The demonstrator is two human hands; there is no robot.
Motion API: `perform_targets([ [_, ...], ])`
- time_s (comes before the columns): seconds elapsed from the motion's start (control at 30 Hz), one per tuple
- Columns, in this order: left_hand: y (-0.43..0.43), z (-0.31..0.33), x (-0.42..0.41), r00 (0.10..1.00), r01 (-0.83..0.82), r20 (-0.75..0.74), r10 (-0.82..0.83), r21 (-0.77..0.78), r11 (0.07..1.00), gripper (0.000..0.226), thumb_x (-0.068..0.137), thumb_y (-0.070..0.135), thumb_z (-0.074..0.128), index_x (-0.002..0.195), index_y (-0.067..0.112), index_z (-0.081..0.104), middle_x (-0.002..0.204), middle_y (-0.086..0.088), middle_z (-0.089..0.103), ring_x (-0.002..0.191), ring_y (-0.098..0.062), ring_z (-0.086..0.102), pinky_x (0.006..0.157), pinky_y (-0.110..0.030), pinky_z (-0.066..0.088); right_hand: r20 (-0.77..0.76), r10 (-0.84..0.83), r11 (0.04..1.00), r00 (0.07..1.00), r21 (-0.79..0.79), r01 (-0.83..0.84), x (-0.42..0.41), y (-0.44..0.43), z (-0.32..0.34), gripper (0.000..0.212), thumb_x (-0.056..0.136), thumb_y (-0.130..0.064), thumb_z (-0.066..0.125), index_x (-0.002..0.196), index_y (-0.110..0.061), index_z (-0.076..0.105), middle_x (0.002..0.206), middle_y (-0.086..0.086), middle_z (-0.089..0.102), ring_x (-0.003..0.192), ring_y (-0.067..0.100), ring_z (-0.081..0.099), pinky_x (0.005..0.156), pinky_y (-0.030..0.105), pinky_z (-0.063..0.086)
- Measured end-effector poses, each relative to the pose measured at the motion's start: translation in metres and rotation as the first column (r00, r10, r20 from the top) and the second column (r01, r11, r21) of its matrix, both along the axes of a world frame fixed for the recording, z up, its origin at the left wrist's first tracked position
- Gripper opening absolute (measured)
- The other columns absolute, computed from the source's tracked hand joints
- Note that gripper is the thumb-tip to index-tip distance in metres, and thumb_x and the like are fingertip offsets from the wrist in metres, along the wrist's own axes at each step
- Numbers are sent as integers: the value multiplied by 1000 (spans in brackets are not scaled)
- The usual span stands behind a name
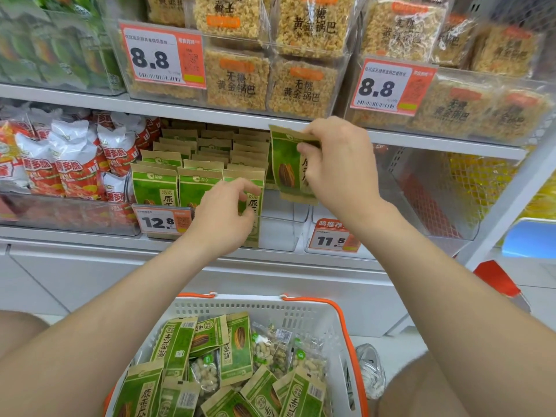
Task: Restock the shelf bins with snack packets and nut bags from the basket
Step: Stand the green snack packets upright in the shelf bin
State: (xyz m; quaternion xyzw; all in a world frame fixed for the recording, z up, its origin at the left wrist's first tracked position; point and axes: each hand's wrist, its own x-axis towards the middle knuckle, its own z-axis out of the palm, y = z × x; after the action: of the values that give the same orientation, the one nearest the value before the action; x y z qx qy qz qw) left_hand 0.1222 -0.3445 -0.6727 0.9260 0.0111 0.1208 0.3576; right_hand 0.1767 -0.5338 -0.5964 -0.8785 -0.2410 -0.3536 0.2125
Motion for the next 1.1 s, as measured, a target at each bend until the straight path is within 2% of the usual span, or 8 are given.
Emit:
perform_targets([
  [0.23, -1, -3, 1, 997, 25, -72, -19, 76, 997, 39, 96, 20, 62, 132, 36, 61, 127, -3, 55, 122, -32, 53, 104, -55, 48, -7, 47, 999, 999, 12, -47, 20, 9, -18, 12, 96, -18, 63, 100, -16, 74, 96, 2, 71, 91, 29, 65, 76, 41, 53],
  [0.43, -1, -4, 1, 993, 50, -116, -33, 149, 988, 39, 98, 23, 60, 134, 37, 61, 133, -4, 53, 130, -35, 47, 108, -56, 43, -188, -155, 929, 970, -363, 78, 38, 16, -38, 9, 92, -14, 67, 95, -19, 73, 91, 5, 71, 91, 34, 65, 67, 37, 47],
  [0.5, -1, -4, 1, 990, 58, -133, -34, 178, 982, 37, 100, 24, 59, 134, 38, 61, 135, -4, 52, 131, -35, 43, 109, -54, 41, -214, -217, 885, 952, -455, 99, 41, 22, -43, 5, 90, -12, 68, 92, -17, 69, 87, 7, 68, 92, 36, 64, 74, 37, 38],
  [0.63, -5, -4, 1, 987, 69, -156, -34, 229, 971, 34, 101, 26, 57, 131, 40, 62, 134, -3, 50, 129, -36, 39, 97, -46, 35, -249, -275, 850, 929, -515, 114, 49, 36, -39, 14, 88, -9, 67, 90, -14, 54, 82, 8, 53, 89, 37, 62, 95, 45, 42],
  [0.73, -7, -4, 1, 987, 71, -160, -32, 246, 967, 33, 101, 27, 56, 130, 41, 62, 133, -2, 50, 127, -34, 38, 90, -43, 28, -305, -302, 850, 903, -515, 111, 59, 43, -39, 22, 85, -6, 69, 95, -13, 51, 91, 9, 52, 90, 37, 61, 105, 49, 40],
  [0.83, -7, -3, 3, 988, 65, -153, -26, 257, 964, 31, 101, 28, 57, 128, 42, 62, 130, 0, 50, 125, -32, 38, 89, -42, 27, -279, -364, 829, 889, -532, 173, 77, 49, -38, 31, 83, -2, 67, 112, -12, 60, 112, 15, 64, 112, 39, 61, 108, 48, 36],
  [0.97, -8, -5, 4, 989, 53, -149, -14, 266, 963, 31, 100, 27, 56, 127, 42, 61, 129, 0, 50, 124, -33, 38, 89, -42, 27, -225, -504, 744, 834, -603, 287, 99, 63, -34, 54, 87, 0, 68, 139, -4, 55, 144, 22, 54, 137, 44, 45, 115, 49, 35],
  [1.1, -10, -5, 4, 990, 59, -143, -19, 277, 959, 33, 100, 25, 56, 129, 40, 60, 130, 0, 50, 122, -31, 37, 89, -41, 26, -184, -486, 780, 854, -532, 329, 112, 71, -39, 46, 95, 2, 57, 140, -4, 56, 143, 20, 57, 134, 42, 51, 110, 46, 40],
])
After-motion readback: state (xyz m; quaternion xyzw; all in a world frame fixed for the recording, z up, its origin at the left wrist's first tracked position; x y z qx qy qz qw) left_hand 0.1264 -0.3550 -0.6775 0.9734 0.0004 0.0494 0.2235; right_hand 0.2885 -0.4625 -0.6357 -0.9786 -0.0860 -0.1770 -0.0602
